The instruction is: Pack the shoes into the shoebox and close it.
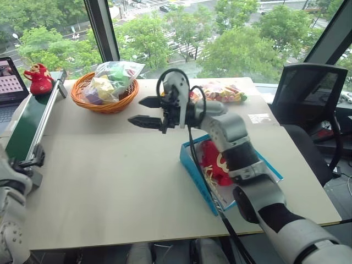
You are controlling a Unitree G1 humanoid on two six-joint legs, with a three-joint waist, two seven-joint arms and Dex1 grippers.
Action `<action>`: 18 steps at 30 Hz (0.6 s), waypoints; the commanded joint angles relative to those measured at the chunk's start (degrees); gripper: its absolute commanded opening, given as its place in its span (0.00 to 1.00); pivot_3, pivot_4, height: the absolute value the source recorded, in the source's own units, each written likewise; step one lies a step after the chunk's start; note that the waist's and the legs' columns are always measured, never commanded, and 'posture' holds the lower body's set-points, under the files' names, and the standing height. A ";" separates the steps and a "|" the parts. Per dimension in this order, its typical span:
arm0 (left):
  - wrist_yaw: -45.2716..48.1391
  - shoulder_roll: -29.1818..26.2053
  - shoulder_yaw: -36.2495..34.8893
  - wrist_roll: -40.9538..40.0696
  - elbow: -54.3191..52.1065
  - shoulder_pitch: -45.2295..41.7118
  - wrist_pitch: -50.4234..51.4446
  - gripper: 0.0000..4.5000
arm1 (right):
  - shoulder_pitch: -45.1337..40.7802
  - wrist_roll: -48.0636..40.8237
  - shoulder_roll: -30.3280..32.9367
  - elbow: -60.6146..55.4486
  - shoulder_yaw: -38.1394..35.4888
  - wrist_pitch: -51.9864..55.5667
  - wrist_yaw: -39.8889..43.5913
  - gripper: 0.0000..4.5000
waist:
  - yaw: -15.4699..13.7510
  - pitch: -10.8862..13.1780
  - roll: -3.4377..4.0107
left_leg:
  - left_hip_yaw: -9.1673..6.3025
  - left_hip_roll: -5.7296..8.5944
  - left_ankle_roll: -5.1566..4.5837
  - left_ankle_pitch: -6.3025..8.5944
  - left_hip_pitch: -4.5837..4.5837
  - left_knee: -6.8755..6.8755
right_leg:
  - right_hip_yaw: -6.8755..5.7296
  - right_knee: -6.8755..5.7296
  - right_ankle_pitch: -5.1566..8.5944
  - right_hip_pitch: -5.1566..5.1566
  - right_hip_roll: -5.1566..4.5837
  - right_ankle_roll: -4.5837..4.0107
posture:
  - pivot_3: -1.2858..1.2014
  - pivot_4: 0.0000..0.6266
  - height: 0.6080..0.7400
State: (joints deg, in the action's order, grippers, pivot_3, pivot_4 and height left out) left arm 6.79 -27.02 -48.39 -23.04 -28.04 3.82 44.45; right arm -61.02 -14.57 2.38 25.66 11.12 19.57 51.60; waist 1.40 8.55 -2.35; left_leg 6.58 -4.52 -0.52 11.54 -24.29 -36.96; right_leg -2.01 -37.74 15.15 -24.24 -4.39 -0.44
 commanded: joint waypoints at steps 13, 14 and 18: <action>7.39 -12.31 -5.00 0.37 26.28 -1.47 -12.28 1.00 | 4.98 -1.33 2.04 -9.11 3.64 1.10 9.74 0.99 | -0.03 -0.10 -0.16 | -0.06 -0.19 0.13 -0.01 0.00 0.04 | -0.17 0.02 -0.05 -0.04 -0.04 -0.17 | 0.52 0.24 0.97; 8.04 -13.39 -4.64 0.31 27.49 -2.27 -12.53 1.00 | 5.37 -0.98 2.54 -9.79 3.91 1.06 9.73 0.99 | -0.03 -0.13 -0.21 | -0.10 -0.20 0.21 0.03 0.00 0.05 | -0.22 0.01 -0.05 -0.03 -0.04 -0.19 | 0.52 0.24 0.97; 10.67 -17.82 -4.02 0.41 34.46 -5.32 -14.50 1.00 | 6.67 -0.11 3.73 -11.71 3.59 0.20 8.36 0.99 | 0.02 -0.15 -0.25 | -0.09 -0.18 0.50 0.18 0.01 0.05 | -0.24 0.02 -0.06 -0.03 -0.08 -0.23 | 0.52 0.24 0.97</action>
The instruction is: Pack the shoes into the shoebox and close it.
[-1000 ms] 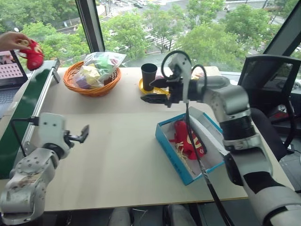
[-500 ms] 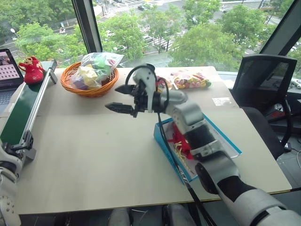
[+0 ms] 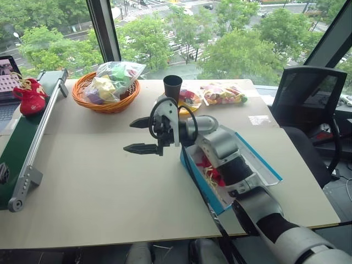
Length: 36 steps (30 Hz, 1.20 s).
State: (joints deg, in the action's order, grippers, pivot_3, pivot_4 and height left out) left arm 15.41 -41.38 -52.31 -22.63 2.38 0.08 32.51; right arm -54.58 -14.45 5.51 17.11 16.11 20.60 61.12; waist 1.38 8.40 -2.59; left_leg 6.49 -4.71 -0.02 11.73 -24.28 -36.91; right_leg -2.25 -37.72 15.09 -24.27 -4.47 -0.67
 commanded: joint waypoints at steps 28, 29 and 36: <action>6.02 -11.06 5.94 4.04 26.03 -8.78 -20.93 1.00 | 2.79 -5.36 -0.11 -5.63 -6.10 1.86 -6.53 0.99 | 1.07 -0.01 -0.01 | 0.10 -0.05 -0.10 -0.06 -0.01 0.06 | -0.02 -0.02 0.00 -0.10 0.03 -0.01 | 0.52 0.24 0.97; 5.88 -11.27 6.01 4.09 26.66 -9.22 -21.20 1.00 | 2.72 -5.44 -0.05 -5.63 -6.11 1.96 -6.54 0.99 | 1.05 -0.01 -0.01 | 0.10 -0.05 -0.10 -0.06 -0.02 0.06 | -0.03 -0.02 0.01 -0.11 0.04 -0.01 | 0.52 0.24 0.97; 9.22 -11.42 7.00 2.36 32.42 -10.57 -18.49 1.00 | 2.44 -5.24 0.54 -6.38 -5.82 2.64 -6.51 0.99 | 1.10 -0.01 -0.01 | 0.14 -0.04 -0.29 -0.18 -0.01 0.06 | -0.03 -0.02 0.01 -0.11 0.05 -0.01 | 0.52 0.24 0.97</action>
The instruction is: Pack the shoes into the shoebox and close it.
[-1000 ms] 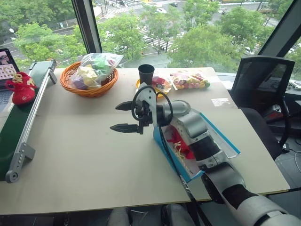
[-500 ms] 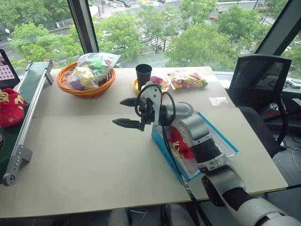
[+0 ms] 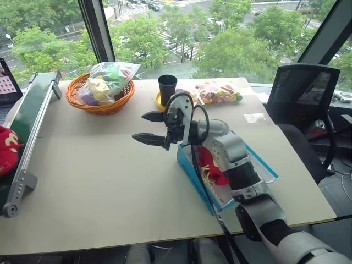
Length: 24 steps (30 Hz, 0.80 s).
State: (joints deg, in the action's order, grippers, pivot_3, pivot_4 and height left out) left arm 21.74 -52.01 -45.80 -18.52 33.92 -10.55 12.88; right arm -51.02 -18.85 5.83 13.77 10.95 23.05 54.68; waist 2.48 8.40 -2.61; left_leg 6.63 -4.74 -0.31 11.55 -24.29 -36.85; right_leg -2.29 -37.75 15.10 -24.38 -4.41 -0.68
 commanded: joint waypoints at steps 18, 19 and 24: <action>1.41 2.57 -2.12 -12.56 -24.67 2.79 21.92 0.01 | -2.58 -0.93 0.17 -2.81 -1.15 1.16 -0.16 1.00 | -0.80 0.02 0.04 | -0.01 0.00 -0.01 -0.01 0.06 0.00 | 0.02 -0.08 0.01 0.03 0.00 0.00 | 0.52 0.24 0.97; 1.09 2.56 -1.99 -13.11 -26.29 1.99 22.38 0.01 | -2.59 -0.95 0.13 -2.74 -1.21 1.16 -0.25 1.00 | -0.79 0.02 0.03 | -0.01 0.00 -0.01 -0.01 0.04 0.00 | 0.02 -0.07 0.00 0.02 0.00 0.00 | 0.52 0.24 0.97; -0.74 2.43 -1.44 -12.45 -29.25 1.19 23.94 0.01 | -2.59 -0.31 0.35 -2.49 -0.98 0.57 -0.48 1.00 | -0.72 0.01 0.01 | -0.01 0.03 -0.01 -0.01 0.01 0.00 | 0.01 -0.05 0.00 0.02 -0.02 0.00 | 0.52 0.24 0.97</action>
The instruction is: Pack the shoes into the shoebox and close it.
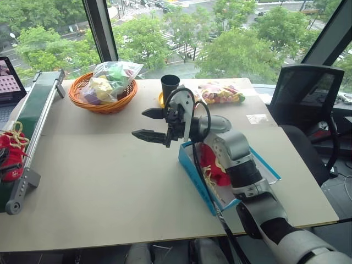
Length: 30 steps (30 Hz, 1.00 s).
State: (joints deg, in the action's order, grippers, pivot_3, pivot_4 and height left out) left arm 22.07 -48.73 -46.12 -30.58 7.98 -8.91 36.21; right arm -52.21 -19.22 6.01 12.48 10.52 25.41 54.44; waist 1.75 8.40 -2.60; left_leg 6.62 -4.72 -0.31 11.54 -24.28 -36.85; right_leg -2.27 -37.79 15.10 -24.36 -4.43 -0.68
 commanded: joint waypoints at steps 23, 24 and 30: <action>-11.48 9.81 19.79 -10.07 -22.42 -31.71 12.86 0.01 | -8.78 -32.25 -5.30 5.14 -29.59 36.39 -21.93 1.00 | -0.90 -0.01 -0.06 | -0.01 0.09 0.13 -0.12 -0.06 -0.02 | 0.00 -0.22 0.00 0.10 0.15 0.00 | 0.52 0.24 0.97; -11.57 10.17 20.15 -10.24 -22.55 -32.23 13.14 0.01 | -8.51 -33.55 -5.62 4.55 -30.58 38.03 -23.74 1.00 | -0.88 -0.01 -0.06 | 0.00 0.10 0.13 -0.13 -0.07 -0.01 | 0.00 -0.22 0.00 0.10 0.14 0.00 | 0.52 0.24 0.97; -12.54 14.42 24.13 -12.86 -24.41 -36.95 15.49 0.01 | -1.84 -43.64 -6.61 -4.57 -35.07 48.08 -34.21 1.00 | -1.00 0.01 -0.04 | 0.03 0.12 0.16 -0.15 -0.27 -0.03 | -0.03 -0.16 0.01 0.05 0.15 0.03 | 0.52 0.24 0.97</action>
State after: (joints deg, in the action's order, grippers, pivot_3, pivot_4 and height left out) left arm 9.73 -34.41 -22.19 -41.89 -13.04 -43.16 51.61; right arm -53.97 -58.33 -0.20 12.01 -22.94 71.17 23.37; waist 0.76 8.41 -2.64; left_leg 6.64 -4.58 -0.13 11.37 -24.59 -36.90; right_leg -2.31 -37.97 15.11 -24.33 -4.30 -0.64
